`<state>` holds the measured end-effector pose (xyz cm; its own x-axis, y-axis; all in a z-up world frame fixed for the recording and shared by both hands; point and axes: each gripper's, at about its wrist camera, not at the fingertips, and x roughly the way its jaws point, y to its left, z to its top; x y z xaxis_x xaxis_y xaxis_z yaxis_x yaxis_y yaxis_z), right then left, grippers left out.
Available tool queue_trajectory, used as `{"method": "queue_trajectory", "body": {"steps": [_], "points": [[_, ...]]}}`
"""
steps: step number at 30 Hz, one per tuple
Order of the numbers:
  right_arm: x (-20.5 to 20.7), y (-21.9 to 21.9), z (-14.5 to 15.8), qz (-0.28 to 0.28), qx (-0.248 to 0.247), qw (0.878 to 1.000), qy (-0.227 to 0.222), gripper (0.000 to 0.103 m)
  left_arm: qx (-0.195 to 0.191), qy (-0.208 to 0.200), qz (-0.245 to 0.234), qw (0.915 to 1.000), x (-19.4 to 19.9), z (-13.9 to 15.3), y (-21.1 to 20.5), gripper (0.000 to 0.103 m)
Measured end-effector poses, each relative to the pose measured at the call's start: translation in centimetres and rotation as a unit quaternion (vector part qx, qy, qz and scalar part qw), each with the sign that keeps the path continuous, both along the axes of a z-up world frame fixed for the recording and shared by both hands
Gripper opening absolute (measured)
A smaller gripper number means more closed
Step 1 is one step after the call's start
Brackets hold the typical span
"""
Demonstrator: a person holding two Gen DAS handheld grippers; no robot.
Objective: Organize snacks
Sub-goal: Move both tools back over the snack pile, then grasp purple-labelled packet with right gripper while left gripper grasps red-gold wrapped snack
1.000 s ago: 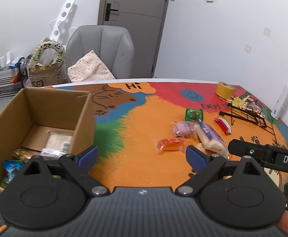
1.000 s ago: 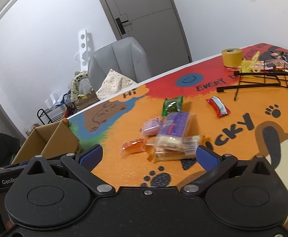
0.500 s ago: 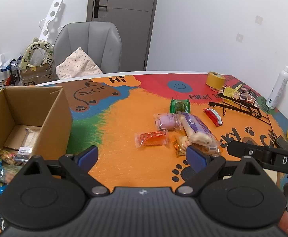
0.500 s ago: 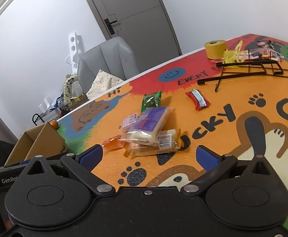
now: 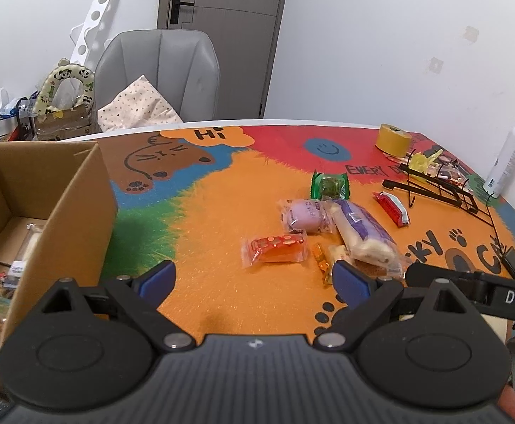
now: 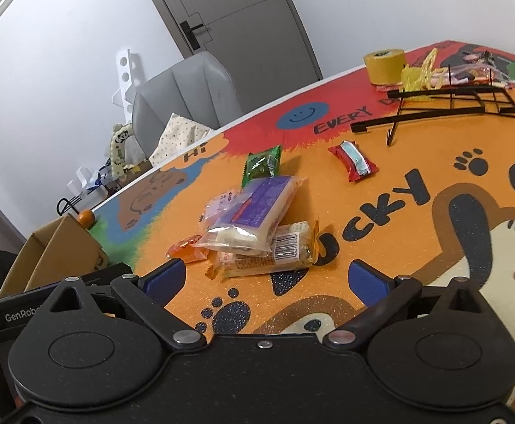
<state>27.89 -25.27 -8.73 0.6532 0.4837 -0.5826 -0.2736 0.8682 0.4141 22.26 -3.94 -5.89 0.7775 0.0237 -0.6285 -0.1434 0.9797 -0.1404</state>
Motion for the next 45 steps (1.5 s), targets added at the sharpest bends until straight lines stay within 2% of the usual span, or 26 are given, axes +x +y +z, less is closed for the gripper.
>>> {"method": "queue_trajectory", "body": {"steps": [11,16,20,24,27,29,35,42,45], "points": [[3.3,1.0,0.4,0.003,0.009,1.000,0.003,0.099,0.000,0.004,0.002,1.0000,3.4,-1.1,0.0,0.095],[5.2,2.4,0.4,0.010,-0.003,1.000,0.003,0.098,0.000,0.010,0.004,0.9999,5.0,-1.7,0.1,0.094],[6.3,3.1,-0.5,0.016,-0.016,1.000,0.020,0.085,-0.002,0.020,0.006,0.9998,6.3,-2.4,0.2,0.094],[6.9,3.0,-1.2,0.020,-0.020,0.999,0.032,0.076,0.010,0.034,-0.002,0.9994,7.2,-3.2,-0.2,0.093],[7.2,2.7,-1.3,0.020,-0.024,0.999,0.033,0.060,0.011,0.035,-0.009,0.9993,7.8,-3.6,-0.5,0.093],[7.4,2.4,-1.3,0.019,-0.028,0.999,0.036,0.044,0.015,0.038,-0.012,0.9991,8.2,-4.0,-0.9,0.093],[7.4,1.5,-1.5,0.015,-0.023,0.999,0.039,0.040,0.026,0.043,-0.020,0.9985,9.0,-4.8,-1.7,0.092],[6.8,1.2,-1.1,0.010,-0.021,0.999,0.033,0.038,0.046,0.043,-0.025,0.9977,8.7,-5.1,-2.1,0.057],[6.4,1.1,-0.9,0.007,-0.020,0.999,0.032,0.038,0.033,0.041,-0.026,0.9983,8.3,-4.9,-1.6,0.051]]}}
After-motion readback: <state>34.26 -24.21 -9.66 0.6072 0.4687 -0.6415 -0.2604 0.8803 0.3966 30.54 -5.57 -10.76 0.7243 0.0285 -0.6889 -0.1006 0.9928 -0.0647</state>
